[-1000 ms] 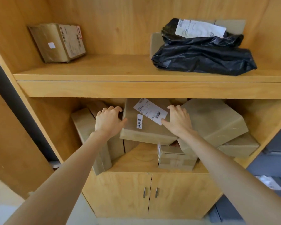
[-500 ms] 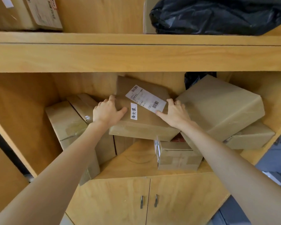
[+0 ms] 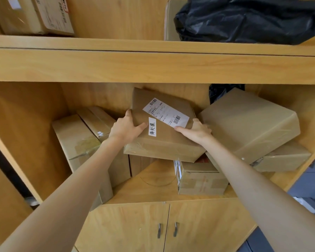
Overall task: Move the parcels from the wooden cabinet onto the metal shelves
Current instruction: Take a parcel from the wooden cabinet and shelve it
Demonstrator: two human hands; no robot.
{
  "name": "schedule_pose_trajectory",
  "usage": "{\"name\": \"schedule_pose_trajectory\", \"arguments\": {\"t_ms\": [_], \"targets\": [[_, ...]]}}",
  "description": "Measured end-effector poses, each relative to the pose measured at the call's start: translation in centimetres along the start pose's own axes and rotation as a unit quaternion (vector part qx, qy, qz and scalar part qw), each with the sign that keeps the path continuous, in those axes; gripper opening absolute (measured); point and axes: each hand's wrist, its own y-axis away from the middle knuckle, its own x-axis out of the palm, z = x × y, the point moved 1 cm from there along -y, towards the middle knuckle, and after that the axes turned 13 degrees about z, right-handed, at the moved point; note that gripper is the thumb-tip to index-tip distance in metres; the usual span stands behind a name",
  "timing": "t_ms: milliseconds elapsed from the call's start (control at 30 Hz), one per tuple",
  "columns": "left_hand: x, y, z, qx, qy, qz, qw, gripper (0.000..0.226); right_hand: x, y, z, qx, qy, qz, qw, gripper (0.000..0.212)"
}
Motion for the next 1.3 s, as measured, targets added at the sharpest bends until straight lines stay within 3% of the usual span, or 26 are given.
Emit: {"name": "schedule_pose_trajectory", "arguments": {"t_ms": [267,433,967,1300], "targets": [[-4.4,1.7,-3.1,0.003,0.026,0.000,1.000,0.074,-3.9,2.3,2.1,0.005,-0.089,-0.005,0.996,0.079],[-6.8,3.2,-4.2,-0.026,0.028,0.022,0.999,0.061,-5.6,4.8,4.0,0.015,-0.085,0.005,0.996,0.082],[-6.1,11.7,-3.8,-0.052,0.085,0.085,0.991,0.070,-5.6,12.8,2.7,0.093,-0.087,0.009,0.992,0.069],[-6.4,14.7,-3.7,-0.051,0.093,0.090,0.990,0.063,-5.4,16.4,1.5,0.113,-0.180,0.016,0.977,0.092]]}}
